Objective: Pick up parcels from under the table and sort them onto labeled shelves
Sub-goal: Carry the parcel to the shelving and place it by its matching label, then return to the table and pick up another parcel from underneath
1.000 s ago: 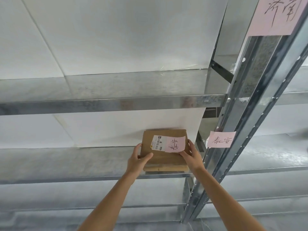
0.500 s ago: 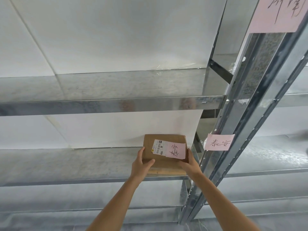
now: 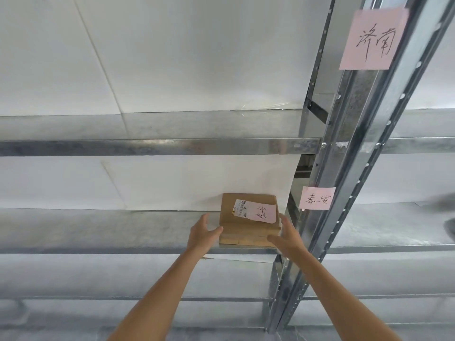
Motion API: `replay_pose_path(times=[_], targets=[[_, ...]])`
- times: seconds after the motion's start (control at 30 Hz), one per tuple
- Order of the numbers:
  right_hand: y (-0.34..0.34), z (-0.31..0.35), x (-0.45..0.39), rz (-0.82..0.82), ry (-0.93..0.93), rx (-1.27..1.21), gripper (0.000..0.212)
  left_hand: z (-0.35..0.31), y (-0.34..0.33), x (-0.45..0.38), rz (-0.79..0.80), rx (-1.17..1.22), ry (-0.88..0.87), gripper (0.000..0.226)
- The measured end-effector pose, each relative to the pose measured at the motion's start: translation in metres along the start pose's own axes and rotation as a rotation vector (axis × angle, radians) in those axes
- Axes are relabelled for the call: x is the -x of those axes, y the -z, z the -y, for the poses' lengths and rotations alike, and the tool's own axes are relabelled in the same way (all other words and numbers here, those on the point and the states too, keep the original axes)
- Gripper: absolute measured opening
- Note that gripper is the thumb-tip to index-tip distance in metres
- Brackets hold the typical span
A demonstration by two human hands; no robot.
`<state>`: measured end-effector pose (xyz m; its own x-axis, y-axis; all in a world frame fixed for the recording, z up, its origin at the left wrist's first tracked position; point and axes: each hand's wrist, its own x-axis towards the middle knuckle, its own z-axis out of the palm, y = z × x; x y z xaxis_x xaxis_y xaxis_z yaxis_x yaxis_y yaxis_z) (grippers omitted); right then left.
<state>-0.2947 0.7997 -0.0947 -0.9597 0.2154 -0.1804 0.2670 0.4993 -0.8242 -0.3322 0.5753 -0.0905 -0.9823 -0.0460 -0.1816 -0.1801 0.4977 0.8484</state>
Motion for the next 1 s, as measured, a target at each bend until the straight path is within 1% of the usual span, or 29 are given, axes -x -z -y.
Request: replay_pose_path(times=[0.1, 0.2, 0.3, 0.4, 0.53, 0.67, 0.77, 0.93, 1.0], targets=[[-0.003, 0.022, 0.013, 0.020, 0.067, 0.147, 0.078, 0.001, 0.025, 0.015, -0.011, -0.022, -0.029, 0.064], [-0.016, 0.050, 0.023, 0.032, 0.167, 0.243, 0.072, 0.005, 0.057, 0.026, -0.043, -0.033, -0.039, 0.064], [-0.040, 0.083, 0.029, 0.058, 0.248, 0.309, 0.067, 0.014, 0.096, 0.034, -0.100, -0.073, -0.045, 0.065], [-0.078, 0.117, 0.037, 0.127, 0.318, 0.344, 0.065, 0.035, 0.142, 0.046, -0.155, -0.120, -0.041, 0.065], [-0.152, 0.169, 0.058, 0.239, 0.449, 0.428, 0.066, 0.075, 0.217, 0.066, -0.238, -0.118, -0.020, 0.060], [-0.240, 0.230, 0.086, 0.314, 0.586, 0.469, 0.067, 0.125, 0.298, 0.097, -0.348, -0.160, 0.032, 0.061], [-0.309, 0.271, 0.117, 0.392, 0.676, 0.495, 0.068, 0.166, 0.355, 0.127, -0.451, -0.193, 0.118, 0.062], [-0.423, 0.317, 0.187, 0.612, 0.851, 0.543, 0.074, 0.235, 0.438, 0.199, -0.617, -0.168, 0.278, 0.062], [-0.464, 0.331, 0.218, 0.695, 0.912, 0.543, 0.075, 0.261, 0.464, 0.231, -0.681, -0.169, 0.339, 0.059]])
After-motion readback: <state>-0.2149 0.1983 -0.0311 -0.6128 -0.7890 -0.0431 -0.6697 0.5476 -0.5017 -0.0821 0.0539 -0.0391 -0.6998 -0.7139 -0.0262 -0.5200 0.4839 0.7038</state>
